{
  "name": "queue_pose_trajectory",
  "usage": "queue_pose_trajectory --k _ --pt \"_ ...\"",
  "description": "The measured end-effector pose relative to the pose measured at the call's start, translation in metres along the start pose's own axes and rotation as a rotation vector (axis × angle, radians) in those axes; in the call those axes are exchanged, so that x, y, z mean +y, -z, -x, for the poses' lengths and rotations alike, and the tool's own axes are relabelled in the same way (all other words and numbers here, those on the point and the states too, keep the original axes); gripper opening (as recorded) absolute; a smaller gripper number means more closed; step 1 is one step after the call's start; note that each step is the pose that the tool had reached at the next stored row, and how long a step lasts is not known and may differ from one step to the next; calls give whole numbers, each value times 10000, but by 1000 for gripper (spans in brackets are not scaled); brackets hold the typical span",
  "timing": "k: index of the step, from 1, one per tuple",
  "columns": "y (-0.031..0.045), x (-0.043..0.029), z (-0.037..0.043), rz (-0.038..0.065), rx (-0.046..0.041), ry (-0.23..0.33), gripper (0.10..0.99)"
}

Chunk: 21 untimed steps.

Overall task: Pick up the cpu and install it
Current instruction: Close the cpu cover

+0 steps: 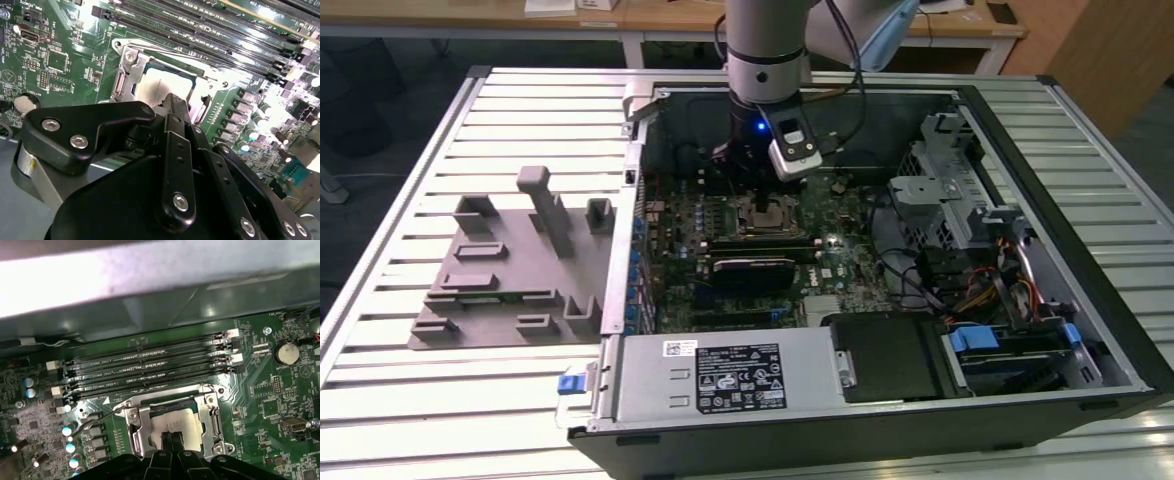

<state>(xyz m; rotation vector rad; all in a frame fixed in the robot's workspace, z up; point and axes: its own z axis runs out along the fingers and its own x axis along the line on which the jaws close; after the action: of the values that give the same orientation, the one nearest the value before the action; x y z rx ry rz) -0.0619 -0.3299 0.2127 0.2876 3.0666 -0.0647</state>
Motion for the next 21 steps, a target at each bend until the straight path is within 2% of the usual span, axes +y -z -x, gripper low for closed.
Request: queue_pose_trajectory --k 3,11,21 --pt "-2 -6 -3 9 -2 56 106" --pt "-24 -31 -57 57 -24 673 106" --pt "-84 -55 -178 243 -22 1314 106"
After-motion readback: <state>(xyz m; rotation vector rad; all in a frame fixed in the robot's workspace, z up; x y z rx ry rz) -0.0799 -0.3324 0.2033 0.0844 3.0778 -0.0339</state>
